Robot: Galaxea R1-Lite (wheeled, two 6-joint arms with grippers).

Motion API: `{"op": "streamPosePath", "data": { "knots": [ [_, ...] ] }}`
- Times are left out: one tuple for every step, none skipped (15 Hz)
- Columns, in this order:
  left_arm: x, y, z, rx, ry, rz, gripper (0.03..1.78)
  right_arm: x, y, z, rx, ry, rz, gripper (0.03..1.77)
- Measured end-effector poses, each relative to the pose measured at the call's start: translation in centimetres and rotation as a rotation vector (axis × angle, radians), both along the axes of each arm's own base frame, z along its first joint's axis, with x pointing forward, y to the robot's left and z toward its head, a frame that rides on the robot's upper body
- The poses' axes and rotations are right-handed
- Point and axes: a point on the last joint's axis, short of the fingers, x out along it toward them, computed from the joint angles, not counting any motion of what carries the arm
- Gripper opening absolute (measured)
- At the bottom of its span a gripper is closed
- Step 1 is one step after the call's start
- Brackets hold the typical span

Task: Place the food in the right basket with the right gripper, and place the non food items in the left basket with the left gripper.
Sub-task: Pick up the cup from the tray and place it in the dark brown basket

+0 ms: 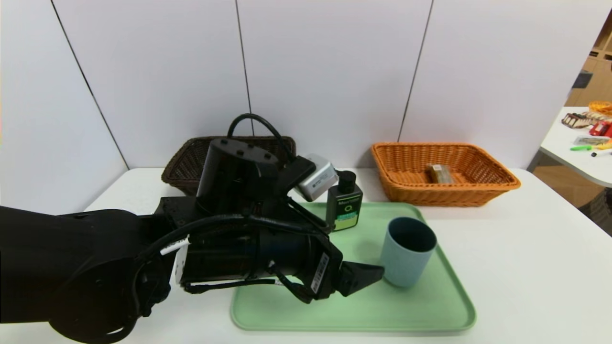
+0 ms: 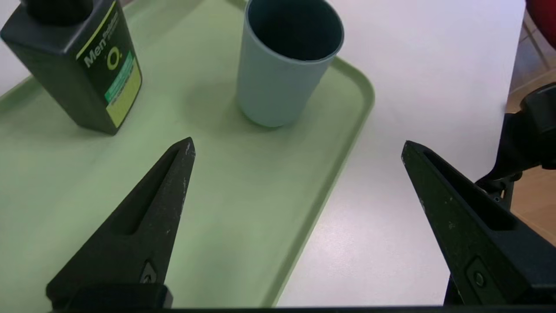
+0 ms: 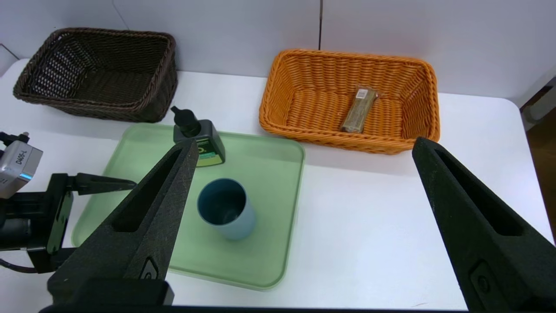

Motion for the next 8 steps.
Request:
{"op": "streamPosePath", "data": {
  "knots": [
    [0.3, -0.4, -0.1, -0.015, -0.018, -0.004, 1.69, -0.3, -0.2, 0.1, -0.001, -0.008, -0.010, 1.69],
    [0.6, -0.8, -0.4, -0.032, -0.037, -0.007, 1.69, -0.5, -0.4, 0.1, -0.004, -0.011, -0.027, 1.69],
    [1.1, -1.3, -0.7, -0.049, -0.053, -0.008, 1.69, -0.5, -0.7, -0.1, -0.011, -0.008, -0.060, 1.69],
    [1.5, -1.8, -1.2, -0.054, -0.060, -0.010, 1.69, -0.4, -1.0, -0.3, -0.026, 0.001, -0.112, 1.69],
    [1.9, -2.2, -1.6, -0.049, -0.061, -0.012, 1.69, -0.1, -1.3, -0.9, -0.043, 0.024, -0.150, 1.69],
    [2.3, -2.7, -2.0, -0.044, -0.062, -0.015, 1.69, 0.3, -1.5, -1.8, -0.061, 0.065, -0.178, 1.69],
    [2.6, -3.3, -2.2, -0.043, -0.063, -0.020, 1.69, 0.7, -1.6, -2.8, -0.077, 0.110, -0.198, 1.69],
    [2.9, -3.8, -2.5, -0.039, -0.059, -0.026, 1.69, 1.0, -1.7, -3.6, -0.088, 0.145, -0.216, 1.69]
  ]
}}
